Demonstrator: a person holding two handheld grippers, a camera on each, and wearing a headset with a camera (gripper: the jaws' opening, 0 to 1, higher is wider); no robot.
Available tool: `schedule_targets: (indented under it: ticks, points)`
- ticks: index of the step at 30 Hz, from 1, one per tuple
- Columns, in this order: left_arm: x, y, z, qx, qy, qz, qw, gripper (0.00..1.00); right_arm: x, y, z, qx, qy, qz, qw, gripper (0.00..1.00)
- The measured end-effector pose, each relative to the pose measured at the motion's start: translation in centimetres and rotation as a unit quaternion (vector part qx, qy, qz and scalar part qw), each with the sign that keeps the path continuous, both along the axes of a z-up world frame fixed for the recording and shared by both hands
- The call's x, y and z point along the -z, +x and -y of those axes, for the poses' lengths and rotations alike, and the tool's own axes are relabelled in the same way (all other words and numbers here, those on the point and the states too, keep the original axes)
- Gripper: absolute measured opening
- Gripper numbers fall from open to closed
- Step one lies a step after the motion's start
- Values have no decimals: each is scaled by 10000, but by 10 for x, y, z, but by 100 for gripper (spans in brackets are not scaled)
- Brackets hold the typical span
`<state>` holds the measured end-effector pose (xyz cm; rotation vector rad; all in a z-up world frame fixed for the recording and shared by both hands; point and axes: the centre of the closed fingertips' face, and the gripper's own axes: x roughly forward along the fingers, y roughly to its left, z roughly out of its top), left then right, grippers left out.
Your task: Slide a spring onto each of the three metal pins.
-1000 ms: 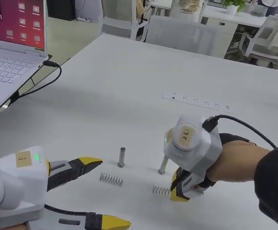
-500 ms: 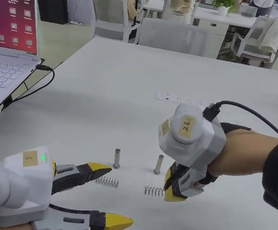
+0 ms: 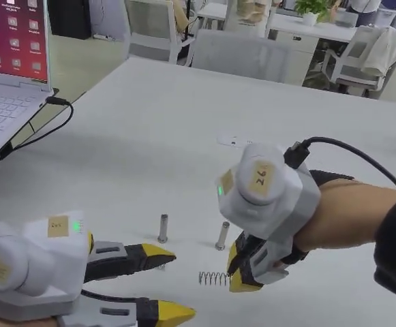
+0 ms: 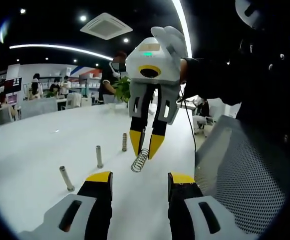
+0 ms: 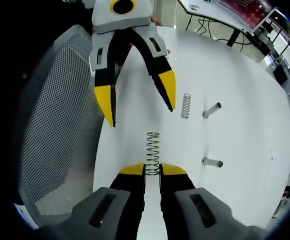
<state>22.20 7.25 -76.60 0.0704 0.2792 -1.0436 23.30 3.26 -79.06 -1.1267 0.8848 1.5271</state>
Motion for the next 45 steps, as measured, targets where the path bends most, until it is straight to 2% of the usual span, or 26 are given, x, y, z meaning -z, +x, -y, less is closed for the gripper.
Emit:
schedule_targets:
  ticks: [7,10,26,37,45]
  points:
    - [0,-2,4,154,28,19,9999,30,-3,-8,-5,-149,-8,-26,9999,8]
    - [0,-4,7,257,47,4,9997,23,-4,-11,-7,-200,-11,-29,9998,8]
    - [0,-6,12,408,170,73,9990,16,-6,-19,-16,-410,-20,-21,9992,8]
    - [2,-6,11,403,255,120,9988,4,-6,-20,-17,-450,-17,-16,9990,8]
    - [1,-7,12,435,244,112,9987,2,-7,-20,-17,-478,-16,24,9989,8]
